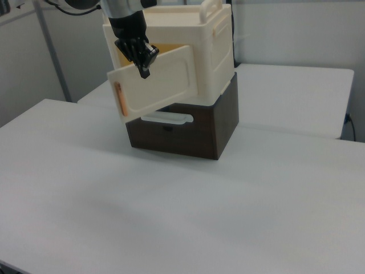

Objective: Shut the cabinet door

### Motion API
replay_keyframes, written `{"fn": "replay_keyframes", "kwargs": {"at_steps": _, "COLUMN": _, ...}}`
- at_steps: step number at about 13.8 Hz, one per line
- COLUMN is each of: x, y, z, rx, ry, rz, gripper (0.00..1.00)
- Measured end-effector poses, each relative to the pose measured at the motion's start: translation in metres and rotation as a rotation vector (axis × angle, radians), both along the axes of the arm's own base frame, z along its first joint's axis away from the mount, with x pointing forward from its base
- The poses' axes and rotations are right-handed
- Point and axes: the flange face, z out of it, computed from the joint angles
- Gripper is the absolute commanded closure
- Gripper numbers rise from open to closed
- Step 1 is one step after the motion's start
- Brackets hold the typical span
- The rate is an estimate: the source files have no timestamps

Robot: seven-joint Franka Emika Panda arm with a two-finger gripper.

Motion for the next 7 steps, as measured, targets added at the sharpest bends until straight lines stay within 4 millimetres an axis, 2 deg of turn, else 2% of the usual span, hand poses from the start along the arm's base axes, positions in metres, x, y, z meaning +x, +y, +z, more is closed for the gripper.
{"fn": "replay_keyframes", "kwargs": {"at_steps": 3, "x": 0.002, "y": 0.014, "z": -0.001, "rx": 0.013, "ry": 0.001, "rz": 0.024, "gripper": 1.0}}
{"fn": "replay_keyframes", "kwargs": {"at_steps": 4, "x": 0.009, "y": 0.022, "z": -0.007, "rx": 0.012, "ry": -0.006, "rz": 0.037, "gripper": 1.0}}
{"fn": "replay_keyframes", "kwargs": {"at_steps": 7, "x": 0.045, "y": 0.059, "z": -0.016, "rx": -0.003, "ry": -0.16, "rz": 0.081, "gripper": 1.0}}
